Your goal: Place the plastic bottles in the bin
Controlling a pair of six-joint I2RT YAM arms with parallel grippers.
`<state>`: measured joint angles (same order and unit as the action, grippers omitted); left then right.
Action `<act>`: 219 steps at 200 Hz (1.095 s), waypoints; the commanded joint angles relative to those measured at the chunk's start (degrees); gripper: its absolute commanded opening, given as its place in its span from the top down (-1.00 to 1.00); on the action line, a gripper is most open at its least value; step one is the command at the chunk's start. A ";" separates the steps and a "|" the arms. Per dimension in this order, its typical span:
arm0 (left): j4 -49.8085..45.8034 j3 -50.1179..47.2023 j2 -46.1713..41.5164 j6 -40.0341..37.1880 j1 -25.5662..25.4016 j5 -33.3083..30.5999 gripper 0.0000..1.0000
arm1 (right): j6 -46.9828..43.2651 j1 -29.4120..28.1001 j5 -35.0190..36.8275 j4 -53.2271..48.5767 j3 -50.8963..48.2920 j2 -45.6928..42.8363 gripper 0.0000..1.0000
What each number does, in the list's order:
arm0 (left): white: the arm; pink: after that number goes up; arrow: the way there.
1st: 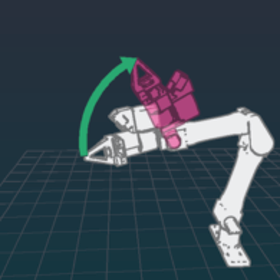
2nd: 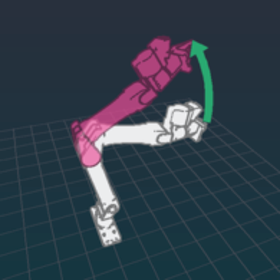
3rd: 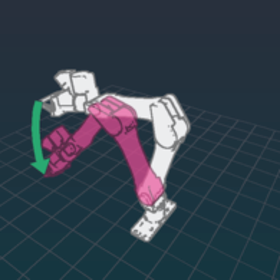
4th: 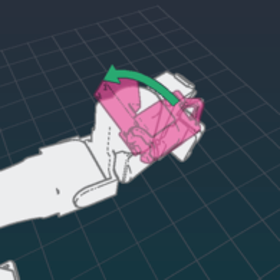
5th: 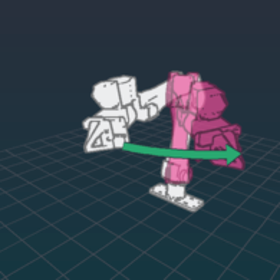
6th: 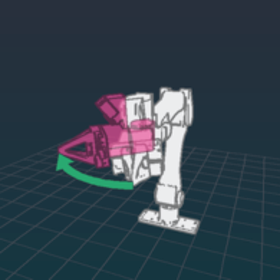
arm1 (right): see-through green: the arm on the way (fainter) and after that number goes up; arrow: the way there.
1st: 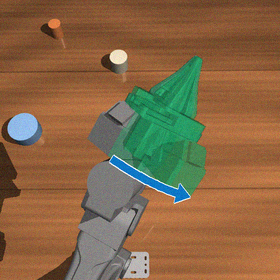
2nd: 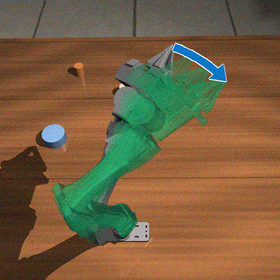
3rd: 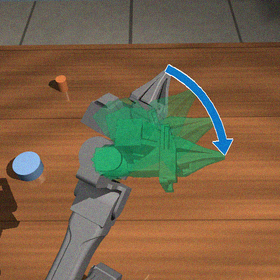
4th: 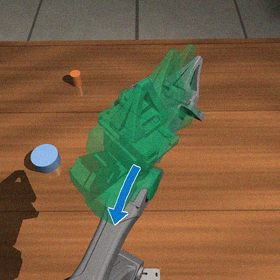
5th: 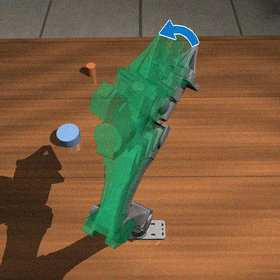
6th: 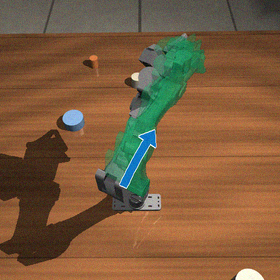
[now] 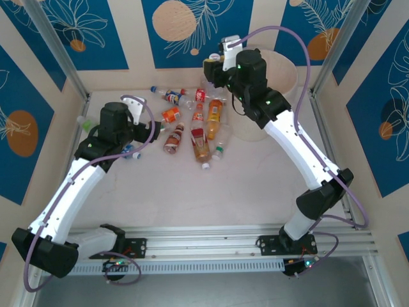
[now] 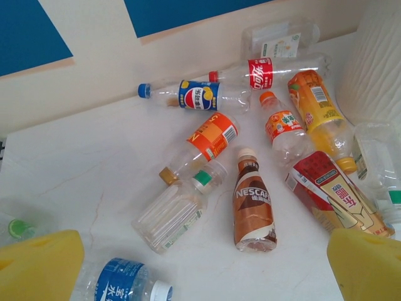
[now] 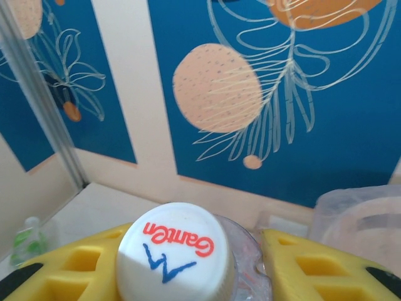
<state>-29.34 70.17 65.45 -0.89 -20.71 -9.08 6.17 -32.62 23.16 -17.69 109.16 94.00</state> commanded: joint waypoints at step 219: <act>2.60 -1.24 -1.42 0.28 1.72 2.18 -1.00 | -3.08 18.95 -8.01 -7.56 24.35 16.10 1.00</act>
<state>-27.86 69.45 65.32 -0.49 -19.86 -7.57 4.38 -14.46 16.10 -23.88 128.55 108.75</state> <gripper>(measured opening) 0.998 0.455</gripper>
